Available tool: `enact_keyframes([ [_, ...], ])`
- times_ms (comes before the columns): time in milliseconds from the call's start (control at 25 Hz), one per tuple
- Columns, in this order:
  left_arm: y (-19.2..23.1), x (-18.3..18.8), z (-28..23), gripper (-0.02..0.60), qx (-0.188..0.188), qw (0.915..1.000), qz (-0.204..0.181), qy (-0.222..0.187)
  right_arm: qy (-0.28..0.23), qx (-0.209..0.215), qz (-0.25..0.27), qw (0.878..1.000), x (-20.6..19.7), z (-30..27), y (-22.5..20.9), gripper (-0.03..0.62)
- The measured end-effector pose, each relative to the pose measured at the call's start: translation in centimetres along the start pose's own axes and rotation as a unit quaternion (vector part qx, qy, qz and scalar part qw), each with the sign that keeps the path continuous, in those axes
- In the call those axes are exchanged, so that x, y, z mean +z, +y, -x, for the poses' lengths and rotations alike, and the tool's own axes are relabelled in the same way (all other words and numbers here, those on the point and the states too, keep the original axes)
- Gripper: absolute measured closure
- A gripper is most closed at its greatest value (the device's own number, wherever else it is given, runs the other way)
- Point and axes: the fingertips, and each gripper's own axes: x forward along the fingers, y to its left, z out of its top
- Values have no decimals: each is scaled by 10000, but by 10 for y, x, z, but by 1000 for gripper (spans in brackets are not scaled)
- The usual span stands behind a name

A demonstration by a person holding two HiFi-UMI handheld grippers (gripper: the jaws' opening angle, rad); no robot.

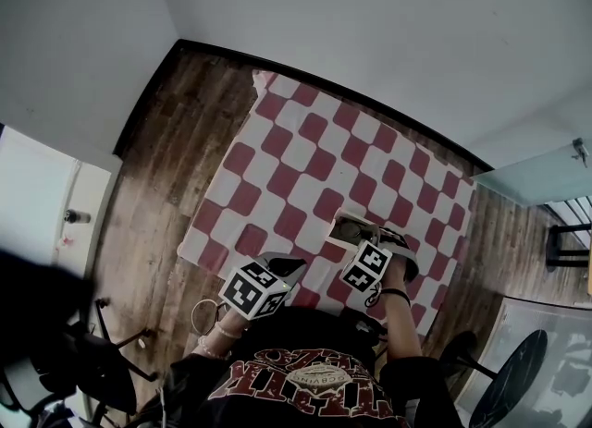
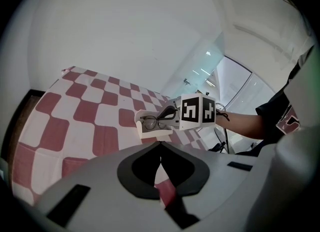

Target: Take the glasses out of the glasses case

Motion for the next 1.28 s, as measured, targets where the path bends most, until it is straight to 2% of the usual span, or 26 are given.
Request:
enact_keyframes([
  [640,-4,4,-4,572,-123,9998,-150,94,-56,-53,-317,9995,-3,11,-5,571],
  [1280,-11,5,-11,572,-266,9990,-285,217,-69,-64,-411,9991,-8,21,-1,571],
])
